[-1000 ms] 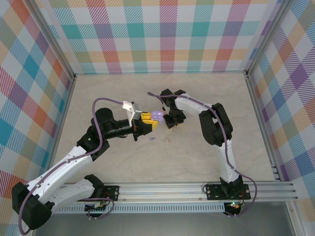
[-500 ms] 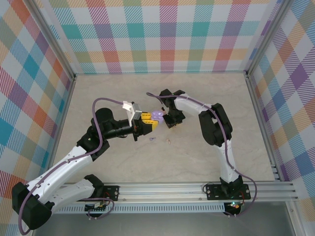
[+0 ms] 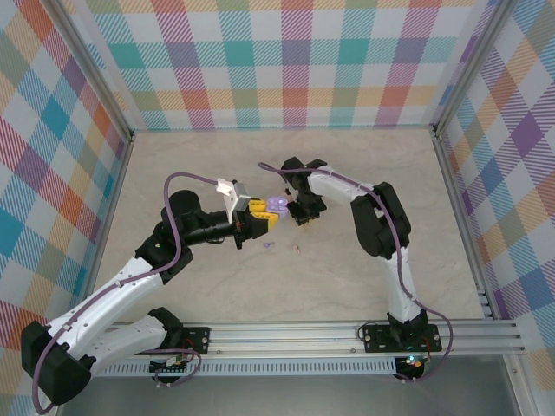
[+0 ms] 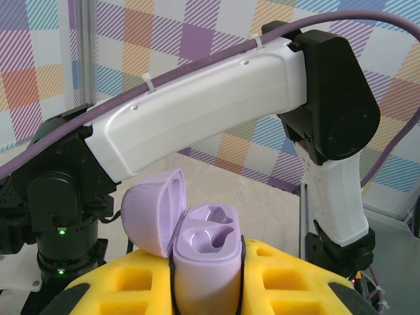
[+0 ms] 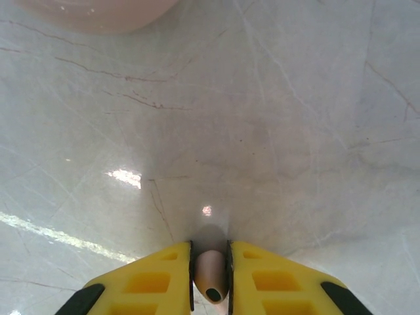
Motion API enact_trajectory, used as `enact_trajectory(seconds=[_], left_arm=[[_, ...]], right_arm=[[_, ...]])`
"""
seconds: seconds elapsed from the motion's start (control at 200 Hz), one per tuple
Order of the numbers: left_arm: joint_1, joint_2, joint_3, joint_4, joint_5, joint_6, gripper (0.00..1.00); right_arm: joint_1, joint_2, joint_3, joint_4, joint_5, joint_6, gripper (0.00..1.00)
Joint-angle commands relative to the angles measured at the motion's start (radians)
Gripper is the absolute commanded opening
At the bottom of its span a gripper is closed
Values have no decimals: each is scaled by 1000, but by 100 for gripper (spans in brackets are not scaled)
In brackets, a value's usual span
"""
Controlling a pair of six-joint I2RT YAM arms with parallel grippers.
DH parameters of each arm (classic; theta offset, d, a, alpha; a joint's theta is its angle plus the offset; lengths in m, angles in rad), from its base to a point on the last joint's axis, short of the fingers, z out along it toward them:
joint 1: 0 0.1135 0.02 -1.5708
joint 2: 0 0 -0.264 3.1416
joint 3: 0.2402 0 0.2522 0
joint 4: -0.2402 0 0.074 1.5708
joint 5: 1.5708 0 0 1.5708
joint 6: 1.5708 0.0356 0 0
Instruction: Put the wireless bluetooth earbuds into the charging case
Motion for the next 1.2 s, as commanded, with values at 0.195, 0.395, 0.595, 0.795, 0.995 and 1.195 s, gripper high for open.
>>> enact_trajectory(seconds=[0.195, 0.395, 0.595, 0.795, 0.995, 1.195], left_arm=[[-15, -15, -16, 1, -25, -12, 13], [-16, 17, -9, -32, -102, -24, 12], [-14, 81, -9, -48, -187, -63, 12], [-6, 158, -17, -27, -205, -92, 12], [36, 236, -26, 25, -196, -175, 11], [53, 302, -32, 130, -146, -239, 11]], right_arm=[[-92, -38, -126, 89, -42, 75, 17], [-171, -107, -235, 203, -216, 125, 17], [-252, -179, -350, 331, -392, 167, 17], [-331, -269, -472, 463, -562, 207, 16], [-385, -395, -576, 571, -705, 248, 17], [-393, -560, -644, 642, -780, 297, 17]])
